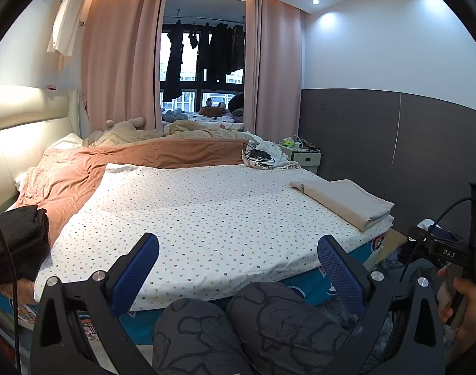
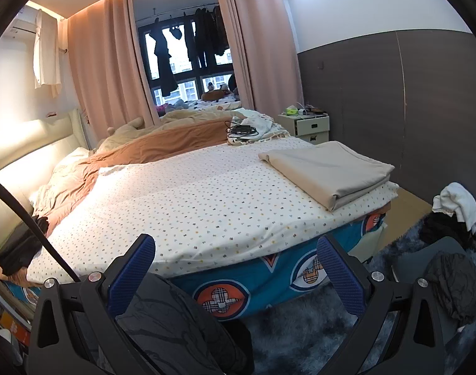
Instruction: Fold large clothes
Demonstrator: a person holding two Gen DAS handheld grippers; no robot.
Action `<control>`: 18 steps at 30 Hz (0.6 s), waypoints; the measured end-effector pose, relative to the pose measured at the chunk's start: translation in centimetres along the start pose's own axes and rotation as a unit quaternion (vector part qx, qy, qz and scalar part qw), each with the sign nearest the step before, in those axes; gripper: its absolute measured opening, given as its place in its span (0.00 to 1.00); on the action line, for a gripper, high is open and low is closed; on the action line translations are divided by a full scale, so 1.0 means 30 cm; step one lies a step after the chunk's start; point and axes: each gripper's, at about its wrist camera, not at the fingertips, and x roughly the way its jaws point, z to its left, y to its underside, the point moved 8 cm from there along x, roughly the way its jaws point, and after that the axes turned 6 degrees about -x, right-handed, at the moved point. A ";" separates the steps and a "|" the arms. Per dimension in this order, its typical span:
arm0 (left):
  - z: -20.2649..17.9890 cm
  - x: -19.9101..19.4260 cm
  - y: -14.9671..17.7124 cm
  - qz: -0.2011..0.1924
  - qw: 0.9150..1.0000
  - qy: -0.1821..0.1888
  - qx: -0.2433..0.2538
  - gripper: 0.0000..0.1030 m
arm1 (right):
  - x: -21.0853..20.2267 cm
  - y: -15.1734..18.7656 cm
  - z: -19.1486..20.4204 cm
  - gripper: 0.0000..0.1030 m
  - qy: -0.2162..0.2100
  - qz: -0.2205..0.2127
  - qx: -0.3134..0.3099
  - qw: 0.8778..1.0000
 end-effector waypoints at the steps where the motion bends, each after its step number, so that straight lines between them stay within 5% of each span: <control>1: -0.001 -0.001 0.000 -0.001 1.000 -0.001 0.001 1.00 | -0.001 0.000 0.000 1.00 0.000 0.001 0.001 1.000; 18: 0.005 -0.014 0.008 0.001 1.000 -0.002 0.001 1.00 | -0.028 -0.010 -0.001 1.00 -0.002 0.001 0.002 1.000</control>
